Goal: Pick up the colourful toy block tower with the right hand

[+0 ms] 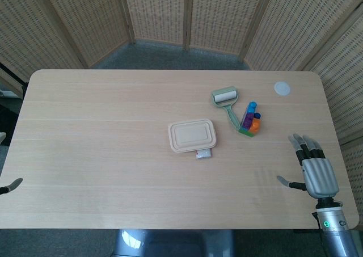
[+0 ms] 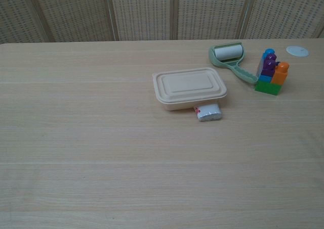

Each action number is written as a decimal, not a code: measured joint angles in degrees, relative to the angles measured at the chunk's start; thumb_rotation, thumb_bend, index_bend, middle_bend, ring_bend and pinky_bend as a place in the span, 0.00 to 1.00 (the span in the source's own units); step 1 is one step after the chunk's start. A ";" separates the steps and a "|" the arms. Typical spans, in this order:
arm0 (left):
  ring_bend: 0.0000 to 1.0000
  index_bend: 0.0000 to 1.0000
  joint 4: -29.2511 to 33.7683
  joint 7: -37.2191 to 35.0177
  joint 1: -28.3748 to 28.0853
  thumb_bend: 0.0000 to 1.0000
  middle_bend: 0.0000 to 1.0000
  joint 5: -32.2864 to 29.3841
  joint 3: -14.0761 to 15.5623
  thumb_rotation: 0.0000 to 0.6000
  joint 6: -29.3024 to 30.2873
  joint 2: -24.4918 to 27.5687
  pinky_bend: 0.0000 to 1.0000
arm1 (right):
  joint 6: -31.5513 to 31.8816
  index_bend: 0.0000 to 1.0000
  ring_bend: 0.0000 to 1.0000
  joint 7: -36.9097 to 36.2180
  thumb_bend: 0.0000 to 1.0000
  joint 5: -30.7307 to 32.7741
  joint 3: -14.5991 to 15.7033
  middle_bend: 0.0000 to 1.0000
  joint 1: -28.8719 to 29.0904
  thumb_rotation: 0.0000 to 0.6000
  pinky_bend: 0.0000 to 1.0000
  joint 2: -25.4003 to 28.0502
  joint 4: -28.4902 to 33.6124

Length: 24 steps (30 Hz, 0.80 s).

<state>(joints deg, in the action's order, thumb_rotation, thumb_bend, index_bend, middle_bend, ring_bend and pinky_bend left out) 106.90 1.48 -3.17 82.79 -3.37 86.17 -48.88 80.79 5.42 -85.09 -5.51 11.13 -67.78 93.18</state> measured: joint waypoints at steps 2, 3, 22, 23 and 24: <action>0.00 0.00 0.02 -0.09 0.02 0.00 0.00 0.01 0.03 1.00 -0.02 0.01 0.00 | -0.10 0.00 0.00 -0.08 0.00 0.07 0.02 0.00 0.01 0.78 0.00 0.00 -0.01; 0.00 0.00 0.02 -0.10 0.03 0.00 0.00 0.03 0.06 1.00 -0.04 0.02 0.00 | -0.18 0.00 0.00 -0.10 0.00 0.07 0.07 0.00 0.02 0.79 0.00 0.01 -0.06; 0.00 0.00 0.08 0.01 0.01 0.00 0.00 -0.54 -0.06 1.00 -0.23 -0.15 0.00 | -12.31 0.00 0.00 -1.35 0.00 3.71 -3.35 0.00 8.35 0.79 0.00 -1.05 -0.20; 0.00 0.00 0.06 -0.02 -0.01 0.00 0.00 -0.55 -0.02 1.00 -0.37 -0.17 0.00 | -13.73 0.00 0.00 -1.49 0.00 4.25 -3.81 0.00 9.41 0.79 0.00 -1.32 -0.55; 0.00 0.00 0.02 -0.04 -0.04 0.00 0.00 -0.59 0.01 1.00 -0.50 -0.20 0.00 | -15.71 0.00 0.00 -1.63 0.00 5.04 -4.45 0.00 10.92 0.79 0.00 -1.78 -1.15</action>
<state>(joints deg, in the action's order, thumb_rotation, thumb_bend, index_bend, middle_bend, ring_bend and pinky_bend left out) 106.93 1.44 -3.22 82.20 -3.36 85.67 -49.08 65.08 3.79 -80.05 -9.96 22.05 -69.57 92.03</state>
